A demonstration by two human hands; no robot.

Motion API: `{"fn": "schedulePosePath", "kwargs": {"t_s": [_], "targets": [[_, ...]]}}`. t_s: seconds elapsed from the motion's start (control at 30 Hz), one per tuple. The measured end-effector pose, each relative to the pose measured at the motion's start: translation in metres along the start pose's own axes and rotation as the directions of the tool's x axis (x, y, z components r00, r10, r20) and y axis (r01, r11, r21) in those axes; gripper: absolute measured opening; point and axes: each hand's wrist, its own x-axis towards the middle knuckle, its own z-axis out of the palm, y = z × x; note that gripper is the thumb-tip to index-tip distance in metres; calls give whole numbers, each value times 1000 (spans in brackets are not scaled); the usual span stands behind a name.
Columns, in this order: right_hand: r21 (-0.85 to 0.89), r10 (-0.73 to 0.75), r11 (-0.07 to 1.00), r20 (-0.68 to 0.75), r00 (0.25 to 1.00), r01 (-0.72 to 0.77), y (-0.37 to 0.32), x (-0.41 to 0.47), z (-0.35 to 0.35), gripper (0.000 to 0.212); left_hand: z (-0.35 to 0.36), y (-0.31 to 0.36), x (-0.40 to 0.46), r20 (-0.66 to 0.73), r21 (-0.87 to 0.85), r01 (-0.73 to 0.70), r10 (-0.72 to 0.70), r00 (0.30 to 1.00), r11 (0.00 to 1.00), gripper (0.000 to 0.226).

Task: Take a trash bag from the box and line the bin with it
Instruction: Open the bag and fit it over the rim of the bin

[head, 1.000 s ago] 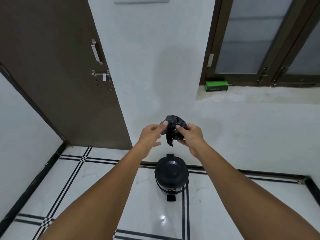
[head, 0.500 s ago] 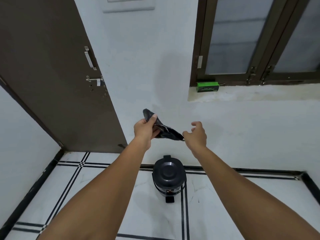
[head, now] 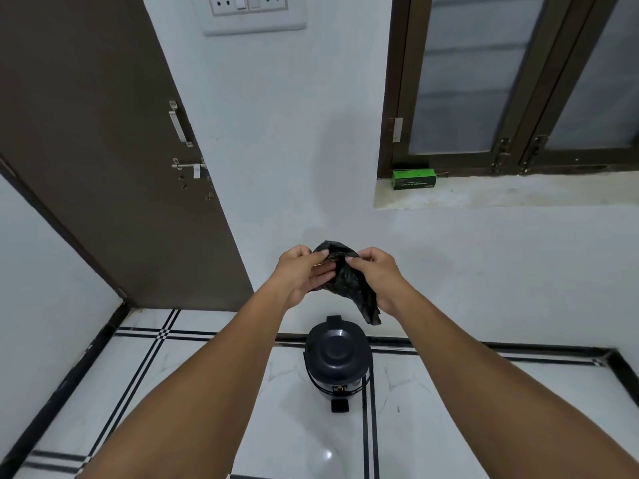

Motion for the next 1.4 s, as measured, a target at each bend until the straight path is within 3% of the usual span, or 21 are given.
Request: {"fn": "schedulePosePath", "kwargs": {"t_s": [0.17,0.27,0.4,0.47,0.57,0.63,0.7,0.77,0.87,0.93,0.97,1.07,1.13,1.2,1.3,1.4], "targets": [[261,112,953,160,981,-151,-3,-1,-3,15,-2,0,4,-101,-65,18,-24,995,998,30],[228,130,963,85,988,-146,3,6,-3,15,-3,-2,9,-212,-10,-1,-1,977,1000,31],[110,122,987,-78,989,-114,14,15,-3,18,-5,-9,14,-307,204,-49,111,945,978,40],[66,105,993,-100,989,-99,18,18,-3,21,-6,-12,14,-262,252,-49,117,958,967,38],[68,83,995,-103,991,-76,22,20,0,25,-8,-15,10,-77,218,-1,19,997,976,23],[86,72,994,-113,991,-62,24,22,4,25,-8,-21,11,24,231,44,-51,998,972,33],[41,47,998,-178,983,-40,25,24,6,24,-8,-27,15,-1,274,8,-8,1000,962,33],[-104,-40,995,-312,949,8,24,25,3,21,-13,-28,20,-83,441,-96,147,986,892,36],[-367,-250,927,-442,862,80,23,21,-9,18,-28,-24,23,-35,778,-186,336,941,600,44],[-523,-364,844,-403,839,115,22,15,-17,25,-40,-24,26,10,868,-182,350,937,463,49],[-590,-414,794,-350,840,145,22,12,-20,30,-43,-23,26,-11,874,-159,346,938,459,49],[-761,-532,572,-60,845,306,24,3,-21,37,-46,-22,23,-131,919,-21,356,925,393,37],[-831,-539,370,172,825,415,26,1,-18,36,-45,-24,21,-156,927,16,345,926,374,25],[-851,-469,236,323,822,469,27,0,-13,37,-41,-26,19,-161,918,16,336,928,397,27],[-897,-298,260,276,914,356,28,4,-4,40,-37,-27,18,-137,894,-16,306,942,448,46],[-840,-234,499,105,967,212,30,12,4,19,-35,-30,20,-65,857,-106,309,949,504,50]]}}
